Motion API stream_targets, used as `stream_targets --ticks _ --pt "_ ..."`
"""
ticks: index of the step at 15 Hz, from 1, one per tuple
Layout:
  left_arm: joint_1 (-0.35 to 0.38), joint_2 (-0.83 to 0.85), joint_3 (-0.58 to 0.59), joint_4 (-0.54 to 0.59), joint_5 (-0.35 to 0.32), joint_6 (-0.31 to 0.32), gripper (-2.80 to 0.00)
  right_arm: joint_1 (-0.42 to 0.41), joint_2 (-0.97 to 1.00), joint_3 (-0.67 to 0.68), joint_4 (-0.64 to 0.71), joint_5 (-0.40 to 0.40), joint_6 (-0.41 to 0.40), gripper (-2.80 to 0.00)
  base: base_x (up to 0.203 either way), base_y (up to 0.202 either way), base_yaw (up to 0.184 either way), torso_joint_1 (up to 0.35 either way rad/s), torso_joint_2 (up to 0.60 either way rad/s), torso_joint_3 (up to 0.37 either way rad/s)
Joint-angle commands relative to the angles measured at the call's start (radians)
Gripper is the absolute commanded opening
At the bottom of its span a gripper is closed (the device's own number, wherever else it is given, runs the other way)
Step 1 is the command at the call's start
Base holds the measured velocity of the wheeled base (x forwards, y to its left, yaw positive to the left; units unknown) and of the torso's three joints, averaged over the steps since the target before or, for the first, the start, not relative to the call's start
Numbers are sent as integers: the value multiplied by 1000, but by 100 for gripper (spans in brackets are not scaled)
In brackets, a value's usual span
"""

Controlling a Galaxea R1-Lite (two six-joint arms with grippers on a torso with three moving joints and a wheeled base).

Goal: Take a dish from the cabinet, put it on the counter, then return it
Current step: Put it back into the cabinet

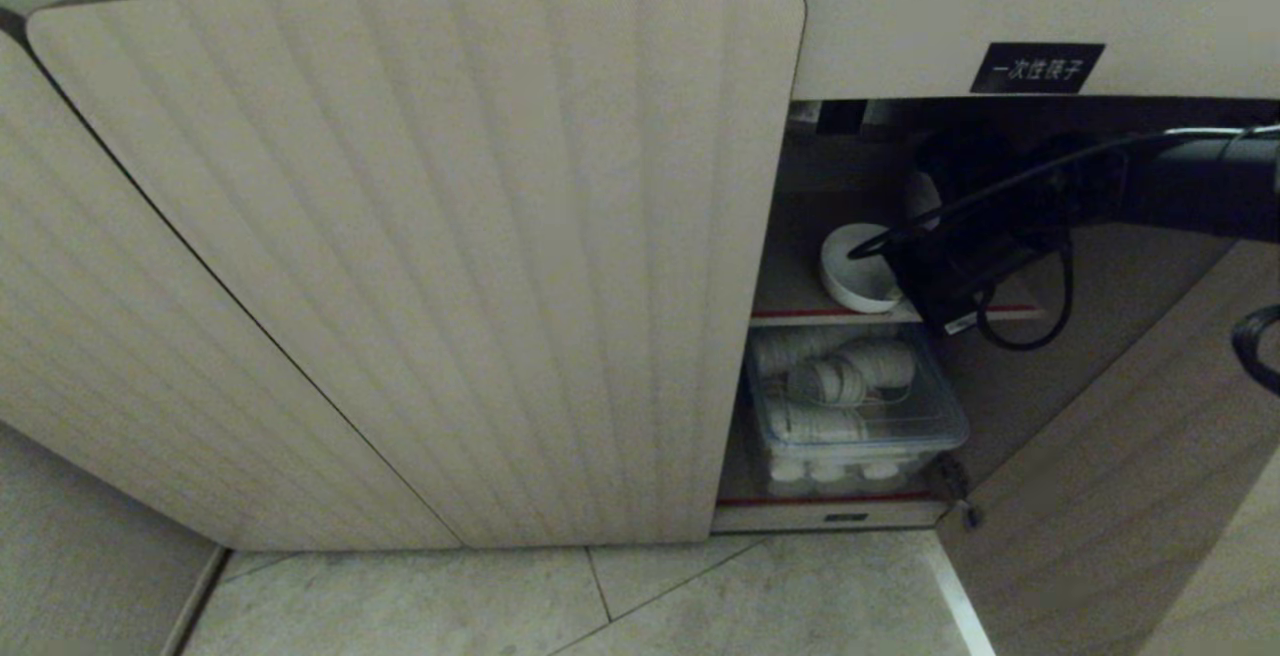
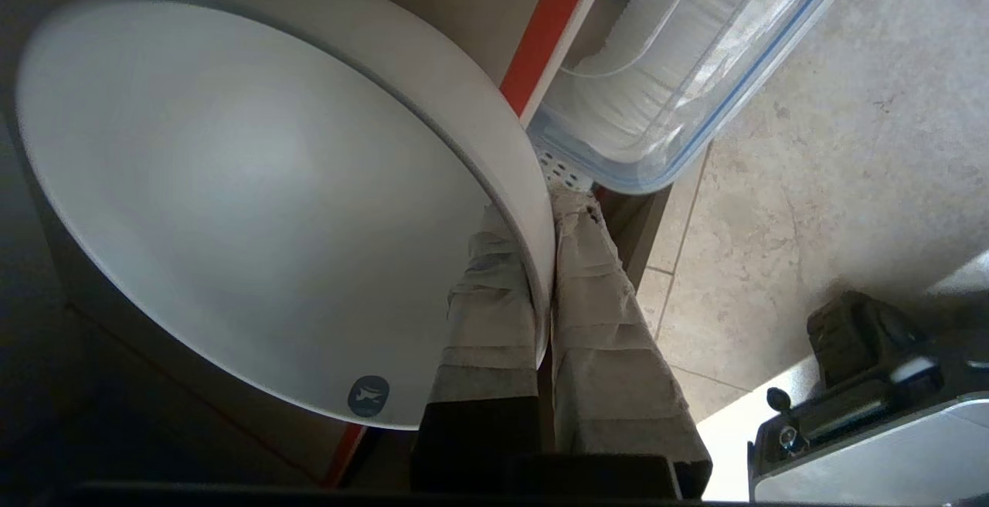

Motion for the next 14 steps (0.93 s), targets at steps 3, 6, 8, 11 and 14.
stream_targets --ticks 3,6,8,11,14 --pt "-1 0 0 0 1 -1 -280 -6 8 0 -11 -16 7 -280 0 0 0 0 0 0" --pt "-1 0 0 0 0 -1 -280 -6 14 0 -24 -17 7 -280 0 0 0 0 0 0" --pt "0 0 0 0 0 -1 -280 -6 18 0 -30 -19 7 -280 0 0 0 0 0 0" --pt "0 0 0 0 0 -1 -280 -7 20 0 -32 -19 7 -280 0 0 0 0 0 0" --pt "-1 0 0 0 1 -1 -280 -7 20 0 -43 -19 9 -280 0 0 0 0 0 0"
